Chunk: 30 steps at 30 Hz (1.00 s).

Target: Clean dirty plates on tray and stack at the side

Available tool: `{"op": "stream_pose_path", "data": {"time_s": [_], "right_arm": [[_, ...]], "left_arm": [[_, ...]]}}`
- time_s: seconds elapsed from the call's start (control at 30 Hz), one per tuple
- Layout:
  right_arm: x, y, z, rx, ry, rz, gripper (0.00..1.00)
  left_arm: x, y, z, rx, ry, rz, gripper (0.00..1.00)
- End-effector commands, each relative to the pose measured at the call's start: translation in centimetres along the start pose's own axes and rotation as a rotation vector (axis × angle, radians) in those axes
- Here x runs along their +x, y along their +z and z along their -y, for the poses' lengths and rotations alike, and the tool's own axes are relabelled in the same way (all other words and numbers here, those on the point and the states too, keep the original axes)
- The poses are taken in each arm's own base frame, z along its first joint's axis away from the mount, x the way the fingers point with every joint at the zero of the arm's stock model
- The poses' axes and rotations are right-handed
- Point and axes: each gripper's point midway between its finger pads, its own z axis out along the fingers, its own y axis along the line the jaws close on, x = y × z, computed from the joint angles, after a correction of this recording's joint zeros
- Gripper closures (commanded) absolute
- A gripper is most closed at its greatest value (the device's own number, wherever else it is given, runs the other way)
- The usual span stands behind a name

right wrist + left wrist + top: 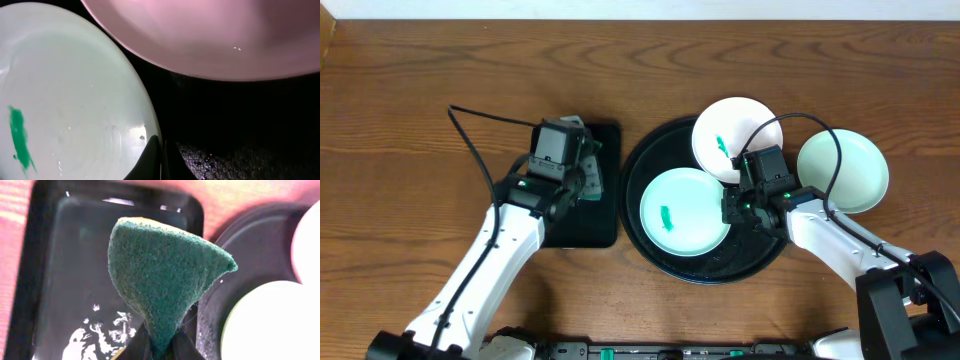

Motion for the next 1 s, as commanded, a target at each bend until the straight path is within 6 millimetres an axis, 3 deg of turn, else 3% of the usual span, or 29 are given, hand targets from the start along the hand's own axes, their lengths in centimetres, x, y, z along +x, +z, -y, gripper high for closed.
{"op": "stream_pose_path", "data": {"time_s": [0.0, 0.17, 0.33, 0.4, 0.47, 0.67, 0.97], "right_arm": [[0.8, -0.2, 0.2, 0.009, 0.088, -0.027, 0.99], [2.0, -0.2, 0.4, 0.018, 0.148, -0.075, 0.99], [2.3, -0.4, -1.4, -0.080, 0.148, -0.104, 0.97], [2.2, -0.4, -1.5, -0.088, 0.125, -0.103, 0.73], [2.0, -0.5, -1.5, -0.090, 0.114, -0.099, 0.62], [0.7, -1.3, -1.9, -0.102, 0.042, -0.032, 0.65], [-0.7, -1.2, -0.2, -0.001, 0.013, 0.037, 0.85]], "left_arm": [[-0.1, -0.3, -0.5, -0.035, 0.007, -0.007, 0.93], [1.2, -0.3, -1.0, -0.057, 0.009, -0.057, 0.93], [1.2, -0.3, -1.1, -0.058, 0.009, -0.060, 0.93], [1.2, -0.3, -1.1, -0.058, 0.009, -0.060, 0.93], [1.2, -0.3, -1.1, -0.058, 0.009, -0.060, 0.93], [1.2, -0.3, -1.1, -0.058, 0.009, -0.060, 0.93], [1.2, -0.3, -1.1, -0.058, 0.009, -0.060, 0.93]]}}
